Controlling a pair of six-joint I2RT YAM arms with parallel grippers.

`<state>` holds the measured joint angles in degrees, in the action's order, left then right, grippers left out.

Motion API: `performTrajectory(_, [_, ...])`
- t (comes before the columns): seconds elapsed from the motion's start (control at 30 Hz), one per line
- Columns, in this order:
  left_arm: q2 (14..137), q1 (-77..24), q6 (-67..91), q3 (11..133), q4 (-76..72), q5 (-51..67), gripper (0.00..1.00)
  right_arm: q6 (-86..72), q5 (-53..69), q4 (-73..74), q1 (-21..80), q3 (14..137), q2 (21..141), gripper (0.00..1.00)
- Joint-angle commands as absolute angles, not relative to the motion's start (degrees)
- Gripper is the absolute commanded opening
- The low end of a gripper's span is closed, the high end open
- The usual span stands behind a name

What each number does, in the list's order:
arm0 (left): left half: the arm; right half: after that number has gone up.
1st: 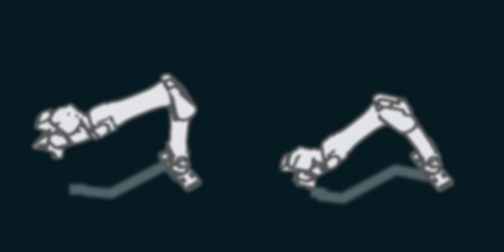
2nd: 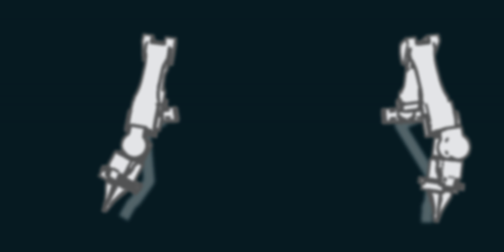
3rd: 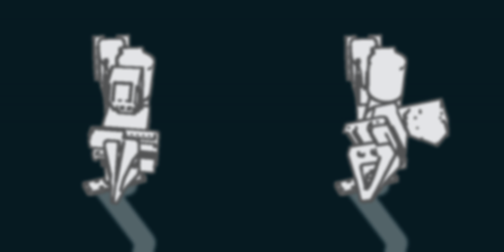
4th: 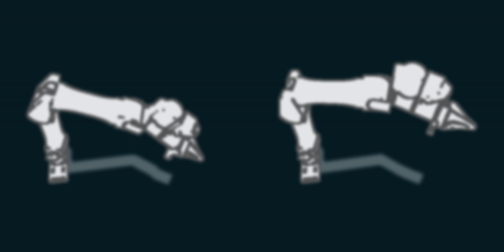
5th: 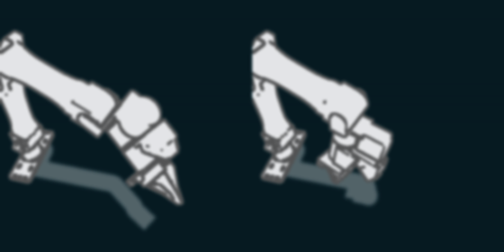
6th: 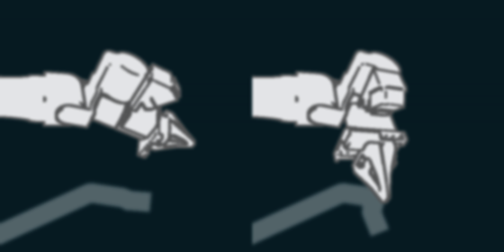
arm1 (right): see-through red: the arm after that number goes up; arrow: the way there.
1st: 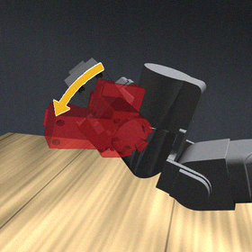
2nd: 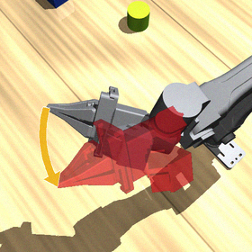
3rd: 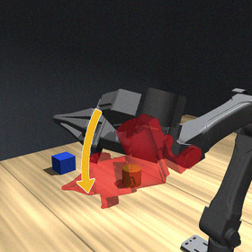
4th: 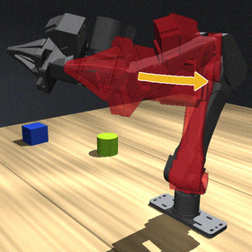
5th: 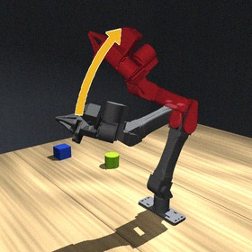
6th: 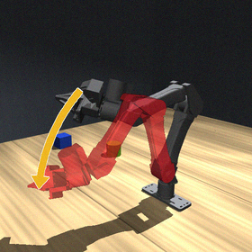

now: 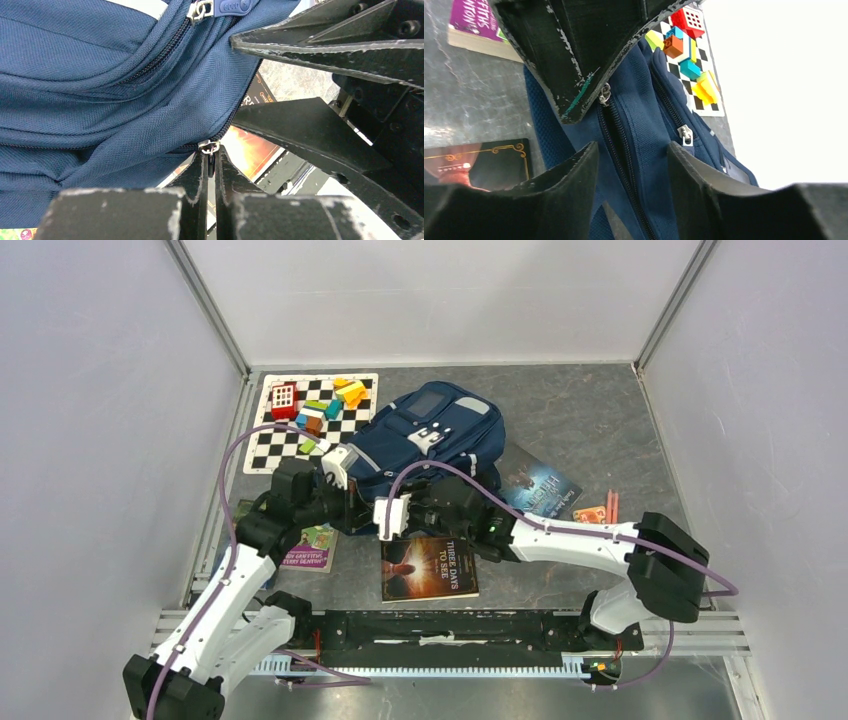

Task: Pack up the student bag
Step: Unzip the student bag at the center of the board.

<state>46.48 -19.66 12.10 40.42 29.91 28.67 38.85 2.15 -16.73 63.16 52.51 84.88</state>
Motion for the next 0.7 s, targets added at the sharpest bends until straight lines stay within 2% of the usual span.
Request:
performTrajectory(0.0, [45.84, -19.67, 10.45, 40.81, 25.13, 33.81, 0.02, 40.7, -3.43, -20.39, 64.07, 54.92, 87.32, 0.51])
performTrajectory(0.03, [45.71, -19.66, 10.58, 40.77, 24.96, 34.05, 0.02, 40.69, -4.17, -20.63, 64.16, 54.89, 87.64, 0.45])
performTrajectory(0.1, [45.51, -19.69, 10.72, 40.7, 24.79, 34.1, 0.02, 39.88, -8.77, -22.91, 64.63, 53.88, 87.76, 0.13])
performTrajectory(0.13, [45.46, -19.69, 10.72, 40.75, 24.79, 33.91, 0.02, 39.75, -10.73, -24.47, 64.77, 52.77, 87.22, 0.03])
performTrajectory(0.17, [45.43, -19.68, 10.59, 40.77, 24.91, 33.44, 0.02, 39.82, -11.83, -26.04, 64.95, 51.54, 86.53, 0.0])
performTrajectory(0.27, [44.71, -19.69, 10.14, 41.35, 26.28, 28.57, 0.02, 40.29, -14.86, -32.91, 65.04, 46.27, 82.52, 0.0])
performTrajectory(0.4, [42.01, -19.59, 10.16, 42.29, 29.4, 12.95, 0.02, 42.32, -17.66, -38.77, 65.04, 40.43, 77.66, 0.0])
performTrajectory(0.67, [43.04, -19.58, 10.29, 42.87, 31.55, 8.97, 0.02, 42.89, -22.4, -42.25, 64.95, 33.85, 72.65, 0.0])
